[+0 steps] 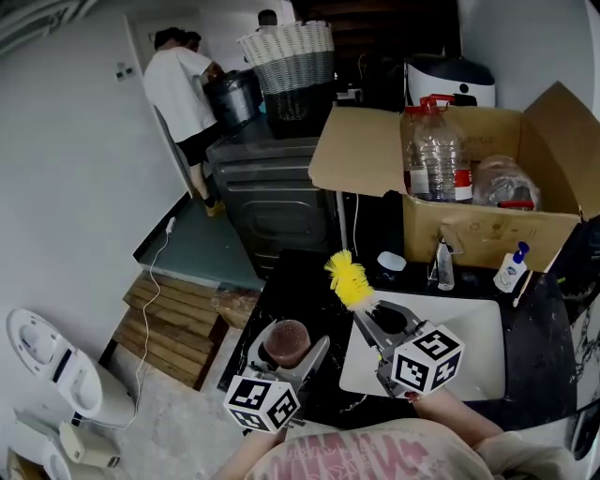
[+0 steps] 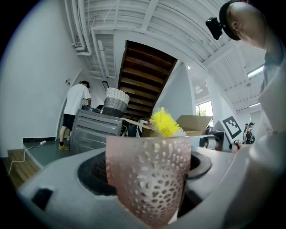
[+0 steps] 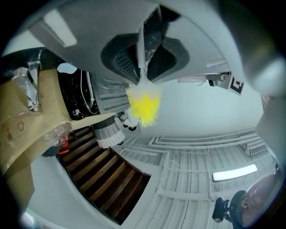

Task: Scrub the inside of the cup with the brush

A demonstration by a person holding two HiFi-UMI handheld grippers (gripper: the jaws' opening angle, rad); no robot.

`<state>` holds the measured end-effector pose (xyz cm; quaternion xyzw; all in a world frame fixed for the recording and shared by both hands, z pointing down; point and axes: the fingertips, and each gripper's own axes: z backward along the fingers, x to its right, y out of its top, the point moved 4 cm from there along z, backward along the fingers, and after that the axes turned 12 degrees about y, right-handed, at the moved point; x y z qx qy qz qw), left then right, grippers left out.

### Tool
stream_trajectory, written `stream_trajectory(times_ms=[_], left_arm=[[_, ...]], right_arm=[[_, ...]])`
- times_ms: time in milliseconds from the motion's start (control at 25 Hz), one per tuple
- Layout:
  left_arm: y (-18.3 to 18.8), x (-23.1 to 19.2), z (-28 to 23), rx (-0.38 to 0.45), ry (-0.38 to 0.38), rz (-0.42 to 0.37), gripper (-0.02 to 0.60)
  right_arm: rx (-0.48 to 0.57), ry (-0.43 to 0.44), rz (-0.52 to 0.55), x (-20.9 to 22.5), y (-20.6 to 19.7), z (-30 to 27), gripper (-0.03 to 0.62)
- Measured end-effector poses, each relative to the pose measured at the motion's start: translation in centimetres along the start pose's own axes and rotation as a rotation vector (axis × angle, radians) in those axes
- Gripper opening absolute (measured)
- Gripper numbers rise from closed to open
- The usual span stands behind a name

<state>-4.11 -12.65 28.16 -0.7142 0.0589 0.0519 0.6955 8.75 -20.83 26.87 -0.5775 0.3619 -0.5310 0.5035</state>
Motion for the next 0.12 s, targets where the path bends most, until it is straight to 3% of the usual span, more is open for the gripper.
stream_trajectory(times_ms=[120], left_arm=[[0.12,0.24,0.17,0.003,0.000,-0.002,0.407]], right_arm=[[0.002,0.000,0.001,-0.10,0.12,0.21,0.058]])
